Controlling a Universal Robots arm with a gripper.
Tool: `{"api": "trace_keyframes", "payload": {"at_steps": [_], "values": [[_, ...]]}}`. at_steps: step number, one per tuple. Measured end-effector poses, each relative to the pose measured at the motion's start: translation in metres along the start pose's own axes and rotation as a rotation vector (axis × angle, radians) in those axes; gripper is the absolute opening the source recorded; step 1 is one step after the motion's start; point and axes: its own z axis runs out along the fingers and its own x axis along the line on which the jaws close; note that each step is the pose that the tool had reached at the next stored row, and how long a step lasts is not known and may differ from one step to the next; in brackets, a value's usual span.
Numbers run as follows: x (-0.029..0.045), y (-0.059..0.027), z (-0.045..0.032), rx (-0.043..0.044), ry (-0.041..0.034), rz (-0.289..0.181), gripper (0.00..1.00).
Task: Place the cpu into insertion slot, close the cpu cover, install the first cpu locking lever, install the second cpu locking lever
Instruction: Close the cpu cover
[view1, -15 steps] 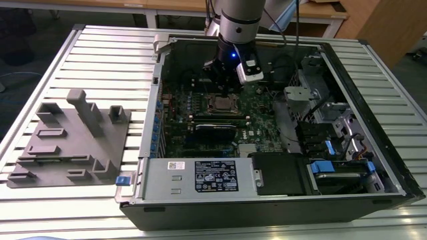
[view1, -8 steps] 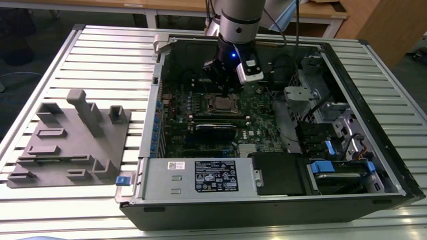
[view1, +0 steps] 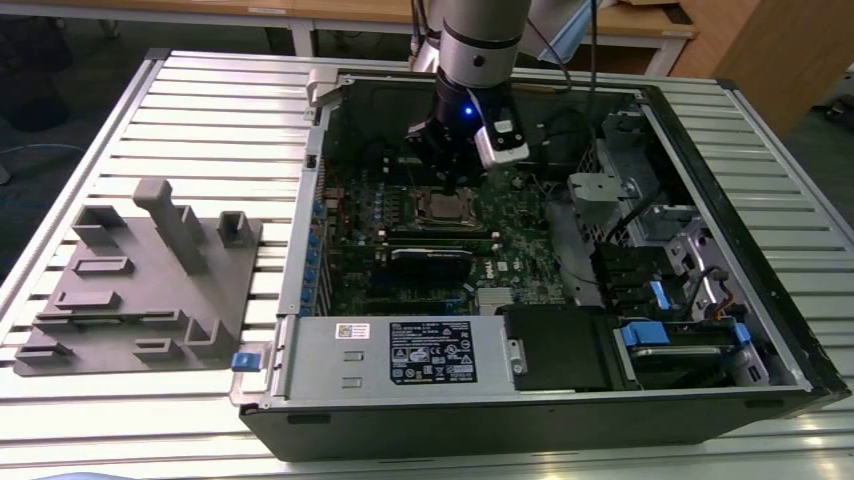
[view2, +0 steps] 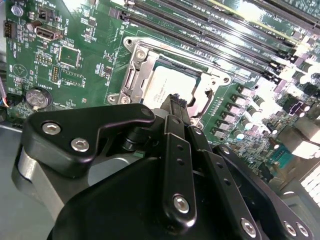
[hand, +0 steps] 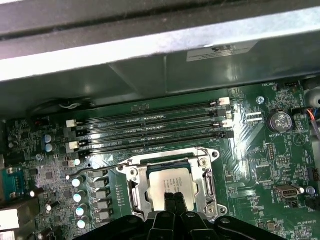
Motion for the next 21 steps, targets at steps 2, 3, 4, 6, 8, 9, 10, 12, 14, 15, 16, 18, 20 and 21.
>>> {"api": "trace_keyframes", "payload": {"at_steps": [2, 3, 4, 6, 8, 9, 10, 12, 14, 15, 16, 18, 20, 21], "values": [[0.0000, 0.0000, 0.0002, 0.0005, 0.0005, -0.022, 0.11], [0.0000, 0.0000, 0.0003, 0.0007, 0.0008, -0.035, 0.11], [0.0000, 0.0000, 0.0005, 0.0008, 0.0010, -0.049, 0.11], [0.0000, 0.0000, 0.0008, 0.0014, 0.0016, -0.078, 0.11], [0.0000, 0.0000, 0.0012, 0.0019, 0.0022, -0.108, 0.11], [0.0000, 0.0000, 0.0015, 0.0020, 0.0024, -0.124, 0.11], [0.0000, 0.0000, 0.0017, 0.0023, 0.0028, -0.141, 0.11], [0.0000, -0.0001, 0.0022, 0.0029, 0.0035, -0.174, 0.11], [0.0000, -0.0001, 0.0023, 0.0036, 0.0040, -0.195, 0.11], [0.0000, -0.0001, 0.0026, 0.0035, 0.0039, -0.197, 0.11], [0.0001, -0.0001, 0.0029, 0.0036, 0.0036, -0.197, 0.11], [0.0004, -0.0002, 0.0036, 0.0041, 0.0036, -0.190, 0.11], [0.0013, -0.0003, 0.0045, 0.0038, 0.0033, -0.180, 0.11], [0.0018, -0.0004, 0.0051, 0.0038, 0.0033, -0.178, 0.11]]}}
